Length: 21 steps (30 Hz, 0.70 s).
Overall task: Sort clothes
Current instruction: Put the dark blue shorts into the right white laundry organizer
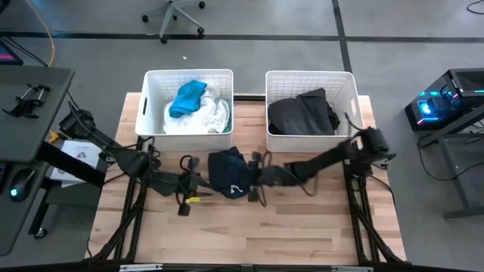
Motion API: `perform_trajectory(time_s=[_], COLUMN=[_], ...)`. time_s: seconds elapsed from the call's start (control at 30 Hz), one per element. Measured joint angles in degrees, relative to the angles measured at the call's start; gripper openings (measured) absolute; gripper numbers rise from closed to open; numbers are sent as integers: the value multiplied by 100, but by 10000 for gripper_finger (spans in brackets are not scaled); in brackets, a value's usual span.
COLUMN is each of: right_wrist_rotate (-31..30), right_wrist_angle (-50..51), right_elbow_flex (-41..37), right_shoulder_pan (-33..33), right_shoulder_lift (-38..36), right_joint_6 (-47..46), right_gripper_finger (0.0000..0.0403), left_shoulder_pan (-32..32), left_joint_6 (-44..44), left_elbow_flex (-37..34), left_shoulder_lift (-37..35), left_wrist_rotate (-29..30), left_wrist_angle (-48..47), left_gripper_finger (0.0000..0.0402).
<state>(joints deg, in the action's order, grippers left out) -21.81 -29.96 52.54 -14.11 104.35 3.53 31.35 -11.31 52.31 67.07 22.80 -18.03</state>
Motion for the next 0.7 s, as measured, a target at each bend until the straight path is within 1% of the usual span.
perform_trajectory(time_s=[0.13, 0.2, 0.3, 0.37, 0.43, 0.5, 0.57, 0.63, 0.7], right_wrist_rotate=[1115, 1465, 1601, 1651, 1733, 1738, 1742, 1884, 2002], right_wrist_angle=[80, 205, 842, 1595, 2404, 3007, 3457, 3745, 3890], right_elbow_flex=[530, 859, 1418, 1798, 2151, 2474, 2714, 2876, 2948], right_shoulder_pan=[530, 707, 898, 980, 1032, 1040, 1023, 1010, 1000], right_shoulder_lift=[636, 958, 1378, 1625, 1874, 2070, 2277, 2381, 2405], right_joint_6=[-84, -61, -160, -179, -88, -65, -81, -148, -177], right_gripper_finger=[241, 266, 298, 307, 307, 298, 275, 239, 188], left_shoulder_pan=[-16, -18, -22, -20, -20, -20, -20, -20, -20], left_joint_6=[1, 0, -4, -49, -58, -59, -59, -61, -62], left_elbow_flex=[0, 0, 0, 0, 2, 2, 2, 2, 2], left_shoulder_lift=[0, 0, 0, 2, 2, 2, 2, 2, 2], left_wrist_rotate=[338, 508, 647, 648, 645, 645, 644, 644, 645], left_wrist_angle=[-225, -273, -349, -365, -374, -400, -420, -449, -447], left_gripper_finger=[83, 83, 83, 83, 83, 83, 83, 83, 83])
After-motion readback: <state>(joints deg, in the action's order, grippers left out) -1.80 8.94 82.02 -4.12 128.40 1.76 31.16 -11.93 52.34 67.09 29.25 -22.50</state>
